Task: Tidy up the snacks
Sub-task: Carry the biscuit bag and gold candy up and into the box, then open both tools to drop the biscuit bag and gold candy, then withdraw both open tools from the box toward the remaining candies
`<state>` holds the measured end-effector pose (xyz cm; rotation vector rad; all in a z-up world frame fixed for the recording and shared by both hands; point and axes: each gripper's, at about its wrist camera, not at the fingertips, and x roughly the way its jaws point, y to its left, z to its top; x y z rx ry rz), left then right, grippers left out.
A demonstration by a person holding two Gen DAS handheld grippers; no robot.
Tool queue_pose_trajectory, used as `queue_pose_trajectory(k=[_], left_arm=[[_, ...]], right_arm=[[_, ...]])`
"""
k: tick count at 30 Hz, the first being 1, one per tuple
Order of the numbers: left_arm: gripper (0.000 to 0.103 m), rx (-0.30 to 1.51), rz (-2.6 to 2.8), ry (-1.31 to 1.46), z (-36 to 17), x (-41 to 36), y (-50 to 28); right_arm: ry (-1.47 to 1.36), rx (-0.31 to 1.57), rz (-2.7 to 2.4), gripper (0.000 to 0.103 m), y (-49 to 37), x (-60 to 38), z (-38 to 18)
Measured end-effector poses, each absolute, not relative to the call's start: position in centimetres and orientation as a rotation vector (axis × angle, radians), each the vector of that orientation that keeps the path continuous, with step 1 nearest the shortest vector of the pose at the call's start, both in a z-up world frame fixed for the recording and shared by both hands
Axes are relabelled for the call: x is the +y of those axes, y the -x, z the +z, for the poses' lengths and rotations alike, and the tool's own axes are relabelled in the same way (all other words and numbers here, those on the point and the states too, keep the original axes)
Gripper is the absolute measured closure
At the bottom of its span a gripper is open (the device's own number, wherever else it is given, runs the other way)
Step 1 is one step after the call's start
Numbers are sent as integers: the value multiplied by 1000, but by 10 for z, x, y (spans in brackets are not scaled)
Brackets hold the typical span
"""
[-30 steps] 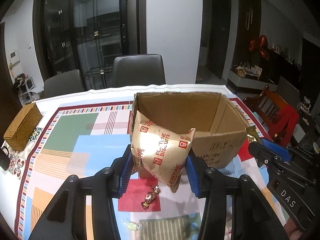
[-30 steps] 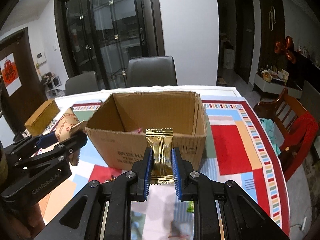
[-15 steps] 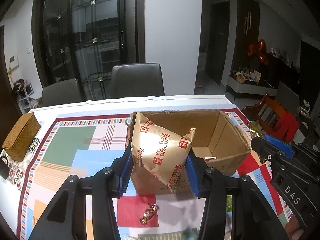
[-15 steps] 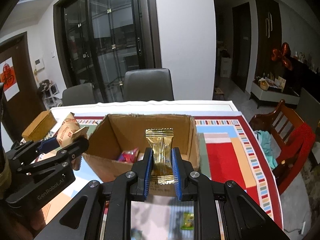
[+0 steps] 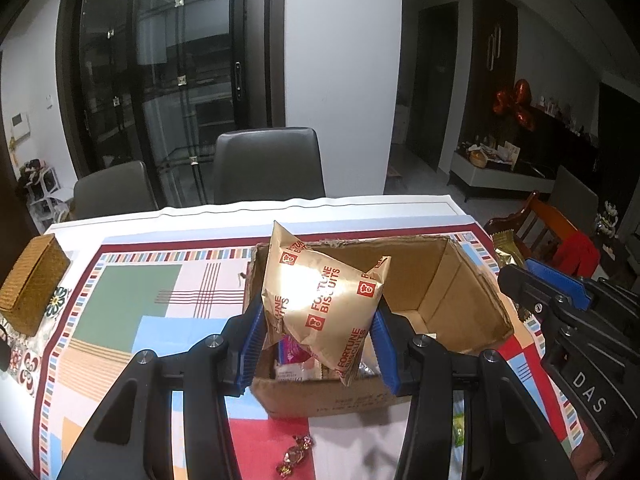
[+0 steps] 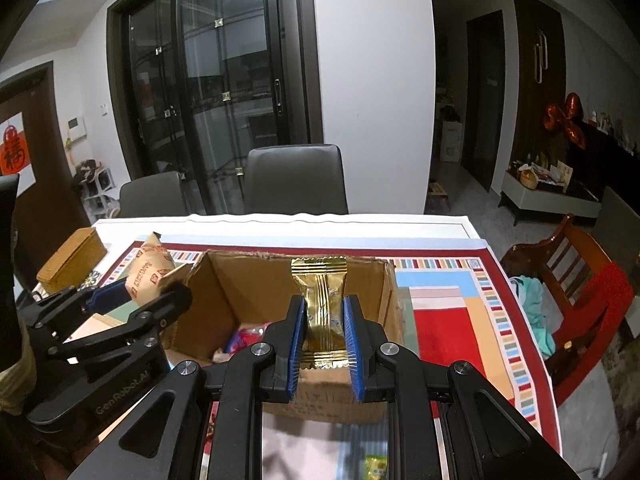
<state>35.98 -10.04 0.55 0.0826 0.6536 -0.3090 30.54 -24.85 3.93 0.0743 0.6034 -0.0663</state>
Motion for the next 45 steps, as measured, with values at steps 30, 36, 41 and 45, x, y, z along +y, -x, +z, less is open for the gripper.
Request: queue_pose_trajectory(k=[30, 36, 41, 45], left_arm=[[45, 709, -350, -79, -19, -102, -396], [32, 701, -337, -75, -19, -97, -392], [22, 695, -314, -62, -19, -88, -388], [13, 682, -291, -60, -16, -82, -383]], right_arm=[[-45, 677, -56, 82, -352, -248, 16], [-32, 650, -75, 48, -346, -246, 20], [-34, 631, -99, 34, -341, -246, 24], [-39, 625, -115, 26, -337, -245, 26]])
